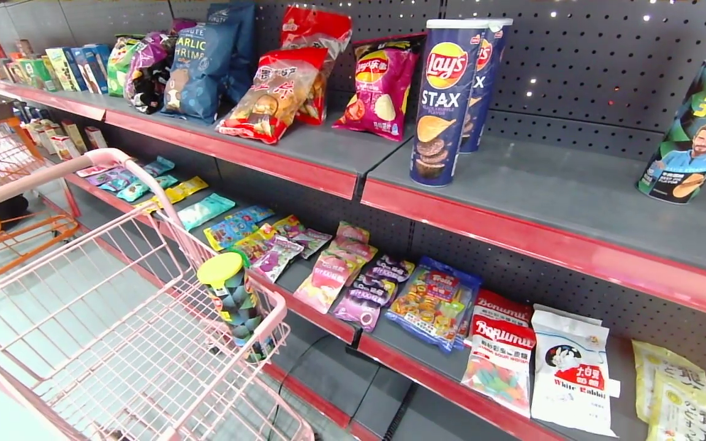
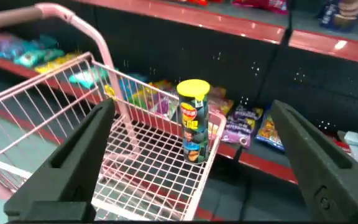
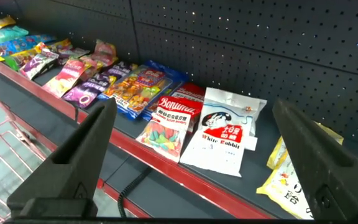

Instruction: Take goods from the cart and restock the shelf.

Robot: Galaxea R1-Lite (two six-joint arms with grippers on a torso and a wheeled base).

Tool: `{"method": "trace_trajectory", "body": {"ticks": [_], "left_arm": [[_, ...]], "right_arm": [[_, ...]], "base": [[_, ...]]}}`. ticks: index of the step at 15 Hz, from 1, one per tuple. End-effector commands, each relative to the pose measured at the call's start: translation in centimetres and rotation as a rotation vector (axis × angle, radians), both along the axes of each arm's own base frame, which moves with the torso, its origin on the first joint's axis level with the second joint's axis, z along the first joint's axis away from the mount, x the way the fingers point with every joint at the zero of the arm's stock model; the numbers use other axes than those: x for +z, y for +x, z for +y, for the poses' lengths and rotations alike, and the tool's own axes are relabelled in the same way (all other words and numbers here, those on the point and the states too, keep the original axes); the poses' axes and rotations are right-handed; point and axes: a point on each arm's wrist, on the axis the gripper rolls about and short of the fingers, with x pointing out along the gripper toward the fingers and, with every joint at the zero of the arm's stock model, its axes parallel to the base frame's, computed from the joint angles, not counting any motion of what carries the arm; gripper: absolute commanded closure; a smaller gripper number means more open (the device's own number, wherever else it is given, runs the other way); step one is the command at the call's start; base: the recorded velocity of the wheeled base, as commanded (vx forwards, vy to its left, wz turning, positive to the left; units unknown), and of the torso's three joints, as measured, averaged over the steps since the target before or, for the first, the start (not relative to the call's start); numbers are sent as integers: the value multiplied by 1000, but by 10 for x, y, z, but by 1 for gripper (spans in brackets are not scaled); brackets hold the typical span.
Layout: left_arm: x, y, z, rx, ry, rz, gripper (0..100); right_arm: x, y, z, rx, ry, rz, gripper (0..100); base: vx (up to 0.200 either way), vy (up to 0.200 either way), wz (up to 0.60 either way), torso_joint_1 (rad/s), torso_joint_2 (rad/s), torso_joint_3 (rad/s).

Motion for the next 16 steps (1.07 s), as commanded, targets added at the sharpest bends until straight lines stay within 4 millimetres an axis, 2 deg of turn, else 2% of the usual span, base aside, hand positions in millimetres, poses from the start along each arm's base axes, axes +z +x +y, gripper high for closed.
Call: {"method": "trace_trajectory", "body": {"ticks": [1, 2, 3, 4, 7, 10, 12, 14, 16], "left_arm": [[0, 118, 0, 19, -37, 320, 0], [-6, 130, 0, 9, -31, 327, 0], [-18, 157, -1, -31, 3, 341, 0], [-28, 170, -2, -58, 20, 388, 0], [-51, 194, -9, -151, 41, 472, 0], [-75, 223, -11, -161, 66, 460, 0], [-98, 231, -19, -210, 120, 457, 0], [-104, 229, -29, -249, 126, 468, 0], [-113, 236, -30, -255, 127, 485, 0]], "right_arm": [[0, 0, 0, 0, 0, 1, 0], [0, 0, 0, 0, 0, 1, 0], [0, 0, 0, 0, 0, 1, 0], [0, 0, 0, 0, -1, 1, 0], [0, 0, 0, 0, -3, 1, 0], [0, 0, 0, -1, -3, 1, 0], [0, 0, 0, -1, -3, 1, 0], [0, 0, 0, -1, -4, 1, 0], [0, 0, 0, -1, -6, 1, 0]], "base": [[0, 0, 0, 0, 0, 0], [0, 0, 0, 0, 0, 0], [0, 0, 0, 0, 0, 0], [0, 0, 0, 0, 0, 0], [0, 0, 0, 0, 0, 0], [0, 0, 0, 0, 0, 0], [0, 0, 0, 0, 0, 0], [0, 0, 0, 0, 0, 0], [0, 0, 0, 0, 0, 0]]}}
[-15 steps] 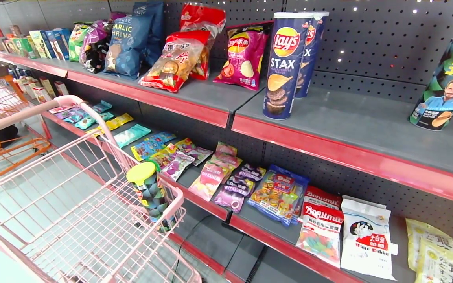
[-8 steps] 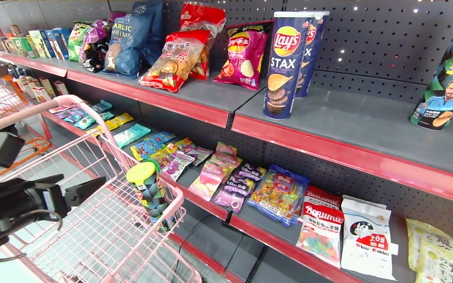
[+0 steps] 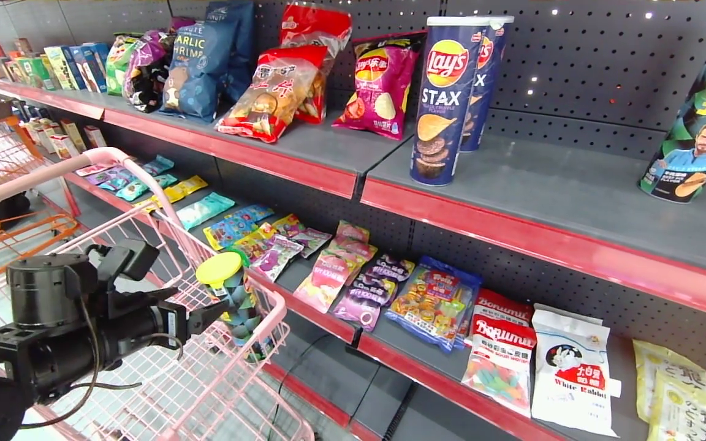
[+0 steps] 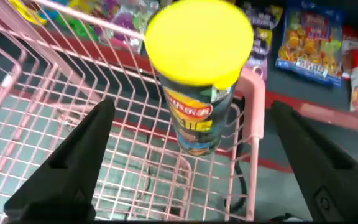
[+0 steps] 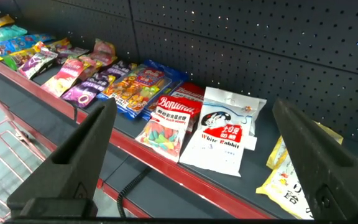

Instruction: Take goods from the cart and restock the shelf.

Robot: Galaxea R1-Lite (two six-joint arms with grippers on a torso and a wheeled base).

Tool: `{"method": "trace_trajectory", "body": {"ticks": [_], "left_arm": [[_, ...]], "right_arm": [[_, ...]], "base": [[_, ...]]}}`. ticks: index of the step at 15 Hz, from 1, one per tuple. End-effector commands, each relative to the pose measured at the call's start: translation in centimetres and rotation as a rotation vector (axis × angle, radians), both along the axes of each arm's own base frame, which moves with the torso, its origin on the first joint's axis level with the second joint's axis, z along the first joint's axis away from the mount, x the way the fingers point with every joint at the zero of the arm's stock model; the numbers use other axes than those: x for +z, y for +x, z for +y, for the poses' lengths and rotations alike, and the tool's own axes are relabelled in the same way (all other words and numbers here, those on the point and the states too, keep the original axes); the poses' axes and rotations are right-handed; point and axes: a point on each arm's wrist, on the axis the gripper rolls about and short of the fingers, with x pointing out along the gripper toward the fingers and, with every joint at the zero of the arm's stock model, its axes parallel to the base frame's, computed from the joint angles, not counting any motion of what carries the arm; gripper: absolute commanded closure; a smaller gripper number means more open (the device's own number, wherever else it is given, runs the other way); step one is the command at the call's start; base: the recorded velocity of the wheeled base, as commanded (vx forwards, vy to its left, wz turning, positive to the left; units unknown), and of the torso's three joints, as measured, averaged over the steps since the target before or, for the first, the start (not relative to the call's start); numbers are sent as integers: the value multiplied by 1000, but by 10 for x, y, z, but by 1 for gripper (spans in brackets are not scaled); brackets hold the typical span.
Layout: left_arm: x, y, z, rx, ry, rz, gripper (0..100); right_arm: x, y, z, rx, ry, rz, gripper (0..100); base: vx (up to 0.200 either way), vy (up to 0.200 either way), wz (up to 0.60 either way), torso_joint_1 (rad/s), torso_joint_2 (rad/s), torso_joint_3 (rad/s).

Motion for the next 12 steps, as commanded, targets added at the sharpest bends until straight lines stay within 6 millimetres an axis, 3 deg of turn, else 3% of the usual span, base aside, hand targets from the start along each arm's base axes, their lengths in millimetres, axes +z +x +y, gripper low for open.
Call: {"method": "trace_trajectory", "body": {"ticks": [1, 8, 12], "left_arm": [[-19, 9, -3, -9, 8, 59, 0], [-43, 31, -9, -33, -2, -1, 0], [-44, 45, -13, -42, -6, -33, 0]], "right_arm": [[0, 0, 0, 0, -1, 1, 0], [0, 0, 0, 0, -1, 1, 0], [0, 0, 0, 0, -1, 1, 0]], "base": [[0, 0, 0, 0, 0, 0], [0, 0, 0, 0, 0, 0], [0, 0, 0, 0, 0, 0]]}}
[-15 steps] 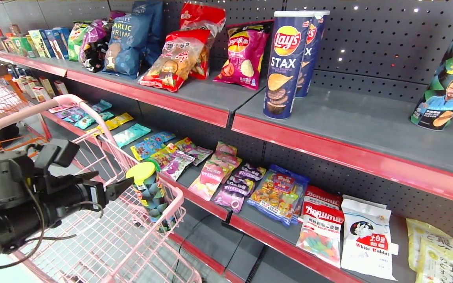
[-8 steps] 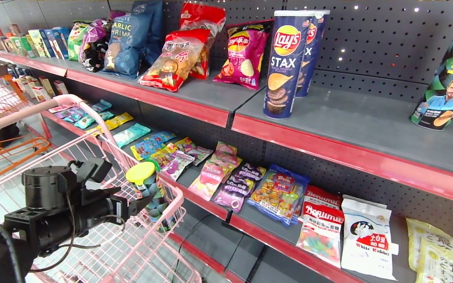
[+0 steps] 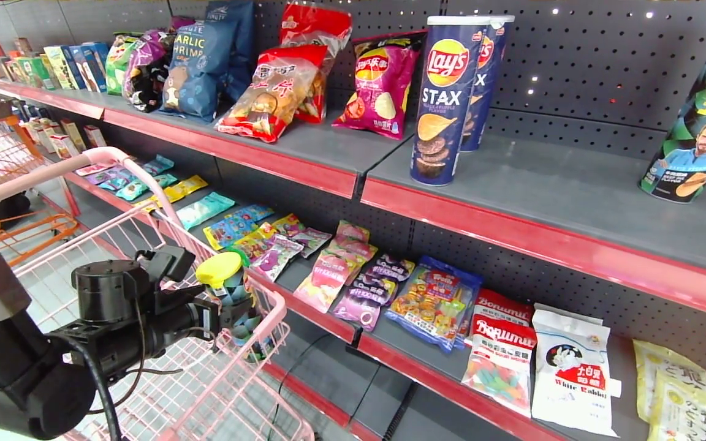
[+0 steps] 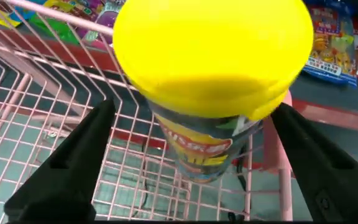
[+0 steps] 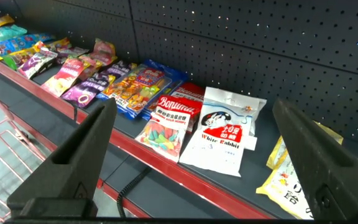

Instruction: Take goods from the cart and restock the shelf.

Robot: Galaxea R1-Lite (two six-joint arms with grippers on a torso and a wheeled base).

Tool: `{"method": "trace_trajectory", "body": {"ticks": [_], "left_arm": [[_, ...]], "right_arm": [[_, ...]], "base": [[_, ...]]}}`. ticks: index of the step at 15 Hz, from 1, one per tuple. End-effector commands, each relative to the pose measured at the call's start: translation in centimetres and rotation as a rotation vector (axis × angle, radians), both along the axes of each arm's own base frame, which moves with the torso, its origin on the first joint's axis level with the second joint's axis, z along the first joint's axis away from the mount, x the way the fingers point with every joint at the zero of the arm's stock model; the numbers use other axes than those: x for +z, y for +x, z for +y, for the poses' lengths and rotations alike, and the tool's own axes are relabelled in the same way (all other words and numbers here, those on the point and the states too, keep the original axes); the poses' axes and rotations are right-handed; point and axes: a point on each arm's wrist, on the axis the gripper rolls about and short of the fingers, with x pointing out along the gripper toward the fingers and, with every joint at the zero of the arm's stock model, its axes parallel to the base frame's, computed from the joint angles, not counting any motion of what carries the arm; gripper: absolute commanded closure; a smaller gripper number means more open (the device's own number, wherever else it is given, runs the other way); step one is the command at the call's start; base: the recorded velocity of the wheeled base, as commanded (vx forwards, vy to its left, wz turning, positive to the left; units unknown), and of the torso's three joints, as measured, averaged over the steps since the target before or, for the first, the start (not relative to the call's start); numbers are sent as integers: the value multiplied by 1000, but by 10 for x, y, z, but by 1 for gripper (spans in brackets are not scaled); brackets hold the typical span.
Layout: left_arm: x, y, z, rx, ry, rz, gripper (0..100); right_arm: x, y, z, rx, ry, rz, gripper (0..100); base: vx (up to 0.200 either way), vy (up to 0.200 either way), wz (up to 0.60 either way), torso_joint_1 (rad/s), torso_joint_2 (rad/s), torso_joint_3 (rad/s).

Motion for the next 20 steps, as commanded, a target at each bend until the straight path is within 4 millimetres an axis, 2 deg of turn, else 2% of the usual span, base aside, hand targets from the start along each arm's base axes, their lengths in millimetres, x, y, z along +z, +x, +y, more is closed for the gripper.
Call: {"method": "trace_trajectory", "body": {"ticks": [1, 2, 3, 8, 10, 11, 13, 14, 15, 17, 18, 19, 20], "left_arm": [[-4, 8, -2, -3, 0, 2, 0], [-5, 11, -3, -3, 0, -1, 0], [-7, 13, -3, -5, 3, 1, 100], [0, 11, -4, -12, 10, -48, 100], [34, 10, 7, 29, -2, -146, 100], [54, -3, 15, 52, -1, -143, 100], [87, -47, 23, 73, -13, -88, 100], [90, -51, 23, 72, -16, -85, 100], [123, -105, 25, 31, -44, -74, 100], [148, -155, 27, -7, -61, -84, 100], [161, -203, 30, -19, -63, -99, 100], [162, -217, 31, -19, -64, -113, 100], [160, -247, 33, -7, -66, -185, 100]], "right_arm": [[0, 0, 0, 1, 0, 1, 0], [0, 0, 0, 1, 0, 1, 0], [0, 0, 0, 1, -2, 1, 0], [0, 0, 0, 1, 0, 1, 0], [0, 0, 0, 2, -2, 1, 0], [0, 0, 0, 1, 0, 1, 0], [0, 0, 0, 1, 0, 1, 0], [0, 0, 0, 1, 0, 1, 0], [0, 0, 0, 2, 0, 1, 0], [0, 0, 0, 1, 1, 1, 0], [0, 0, 0, 1, 6, 1, 0], [0, 0, 0, 2, 6, 1, 0], [0, 0, 0, 2, 4, 1, 0]], "base": [[0, 0, 0, 0, 0, 0], [0, 0, 0, 0, 0, 0], [0, 0, 0, 0, 0, 0], [0, 0, 0, 0, 0, 0], [0, 0, 0, 0, 0, 0], [0, 0, 0, 0, 0, 0], [0, 0, 0, 0, 0, 0], [0, 0, 0, 0, 0, 0], [0, 0, 0, 0, 0, 0], [0, 0, 0, 0, 0, 0], [0, 0, 0, 0, 0, 0], [0, 0, 0, 0, 0, 0], [0, 0, 0, 0, 0, 0]]}}
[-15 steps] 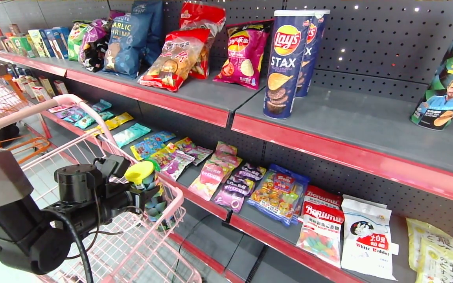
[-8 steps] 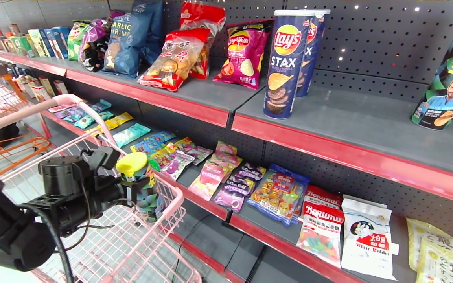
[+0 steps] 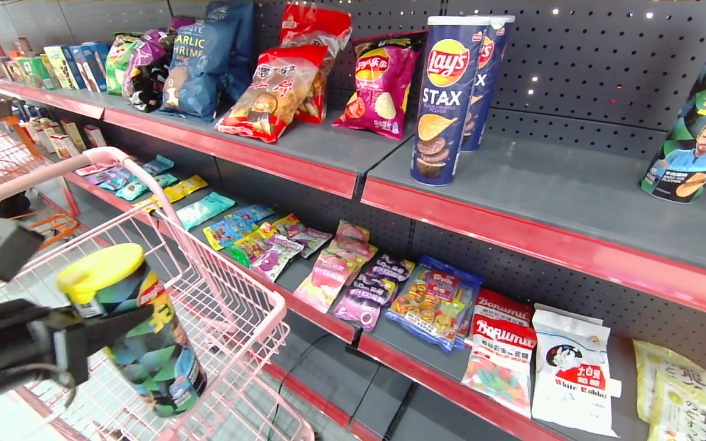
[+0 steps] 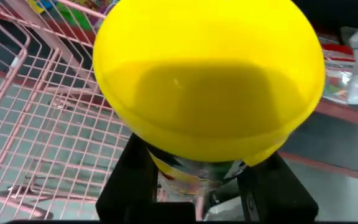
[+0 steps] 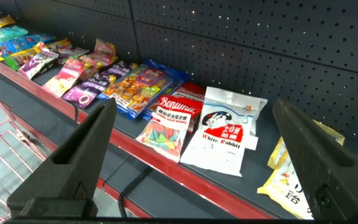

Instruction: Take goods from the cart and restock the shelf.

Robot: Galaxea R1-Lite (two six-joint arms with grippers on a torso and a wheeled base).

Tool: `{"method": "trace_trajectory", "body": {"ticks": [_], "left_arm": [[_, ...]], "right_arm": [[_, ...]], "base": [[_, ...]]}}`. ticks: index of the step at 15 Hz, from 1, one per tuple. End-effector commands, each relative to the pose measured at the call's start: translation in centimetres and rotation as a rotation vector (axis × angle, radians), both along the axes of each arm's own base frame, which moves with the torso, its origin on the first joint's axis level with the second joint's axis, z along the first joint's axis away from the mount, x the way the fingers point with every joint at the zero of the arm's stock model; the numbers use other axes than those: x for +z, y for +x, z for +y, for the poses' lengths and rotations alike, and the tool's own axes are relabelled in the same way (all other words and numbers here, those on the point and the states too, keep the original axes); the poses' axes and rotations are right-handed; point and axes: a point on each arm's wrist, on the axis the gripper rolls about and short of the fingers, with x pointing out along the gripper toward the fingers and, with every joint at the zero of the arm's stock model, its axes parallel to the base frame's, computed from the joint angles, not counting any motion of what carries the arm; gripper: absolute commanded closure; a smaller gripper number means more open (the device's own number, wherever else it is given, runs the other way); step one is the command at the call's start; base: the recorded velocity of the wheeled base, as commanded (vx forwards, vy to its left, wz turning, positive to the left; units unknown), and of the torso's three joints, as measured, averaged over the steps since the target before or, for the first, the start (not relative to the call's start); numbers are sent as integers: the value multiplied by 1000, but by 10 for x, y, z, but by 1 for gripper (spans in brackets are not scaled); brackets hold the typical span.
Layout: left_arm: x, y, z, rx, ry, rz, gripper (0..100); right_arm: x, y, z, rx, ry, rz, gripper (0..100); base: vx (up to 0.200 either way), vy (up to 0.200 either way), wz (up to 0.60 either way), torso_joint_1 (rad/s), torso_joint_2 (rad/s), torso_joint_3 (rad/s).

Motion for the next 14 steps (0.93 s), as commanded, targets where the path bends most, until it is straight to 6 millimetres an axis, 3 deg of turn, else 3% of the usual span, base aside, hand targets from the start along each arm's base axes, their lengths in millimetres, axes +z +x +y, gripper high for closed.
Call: {"method": "trace_trajectory", "body": {"ticks": [1, 3, 11, 14], "left_arm": [[24, -120, 9, 20, -24, -265, 100], [17, -141, 11, 80, -5, -348, 100], [16, -142, 14, 206, 21, -359, 100], [2, -146, 15, 228, 28, -353, 100]], "right_arm": [[0, 0, 0, 1, -1, 1, 0], [0, 0, 0, 1, -7, 1, 0], [0, 0, 0, 1, -2, 1, 0], [0, 0, 0, 1, -2, 1, 0]], "base": [[0, 0, 0, 0, 0, 0], [0, 0, 0, 0, 0, 0], [0, 0, 0, 163, -455, -289], [0, 0, 0, 229, -585, -354]]}}
